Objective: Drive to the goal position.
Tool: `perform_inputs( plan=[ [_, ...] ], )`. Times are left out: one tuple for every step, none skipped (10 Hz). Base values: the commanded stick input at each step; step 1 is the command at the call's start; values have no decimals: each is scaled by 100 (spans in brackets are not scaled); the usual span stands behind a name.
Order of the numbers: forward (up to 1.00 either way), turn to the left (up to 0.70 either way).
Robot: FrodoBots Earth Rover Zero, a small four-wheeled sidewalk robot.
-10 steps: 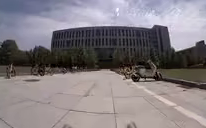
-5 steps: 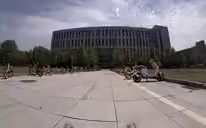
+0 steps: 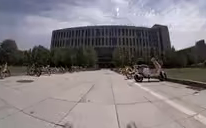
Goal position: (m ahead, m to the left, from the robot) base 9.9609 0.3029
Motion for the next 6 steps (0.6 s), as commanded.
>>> perform_inputs(
  plan=[
    [45, 0],
    [45, 0],
    [45, 0],
    [45, 0],
    [45, 0],
    [45, 0]
  ],
)
